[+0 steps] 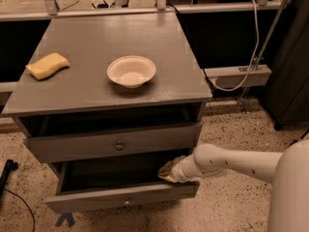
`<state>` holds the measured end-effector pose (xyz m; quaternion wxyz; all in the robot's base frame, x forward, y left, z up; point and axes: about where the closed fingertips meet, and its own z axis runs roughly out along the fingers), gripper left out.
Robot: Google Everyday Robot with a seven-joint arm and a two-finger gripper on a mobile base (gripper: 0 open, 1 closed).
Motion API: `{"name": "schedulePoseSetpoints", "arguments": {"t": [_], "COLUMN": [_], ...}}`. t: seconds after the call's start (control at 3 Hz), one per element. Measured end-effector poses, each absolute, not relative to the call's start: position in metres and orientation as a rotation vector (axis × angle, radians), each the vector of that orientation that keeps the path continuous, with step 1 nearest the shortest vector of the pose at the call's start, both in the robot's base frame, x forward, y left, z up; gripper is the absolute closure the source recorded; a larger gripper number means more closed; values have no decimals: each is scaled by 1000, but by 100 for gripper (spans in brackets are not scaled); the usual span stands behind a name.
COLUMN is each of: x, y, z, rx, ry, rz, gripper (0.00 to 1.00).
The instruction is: Open middle drawer
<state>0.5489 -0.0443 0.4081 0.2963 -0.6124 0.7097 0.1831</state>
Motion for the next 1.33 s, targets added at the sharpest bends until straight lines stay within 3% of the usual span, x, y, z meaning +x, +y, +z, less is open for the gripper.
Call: {"name": "schedulePoseSetpoints", "arguments": {"t": [0.67, 1.33], "x": [549, 482], "y": [-44, -71], "z": [410, 434], "rx": [-1629, -1578], "ry": [1887, 1790], "rz": [487, 681], "gripper": [100, 100]}}
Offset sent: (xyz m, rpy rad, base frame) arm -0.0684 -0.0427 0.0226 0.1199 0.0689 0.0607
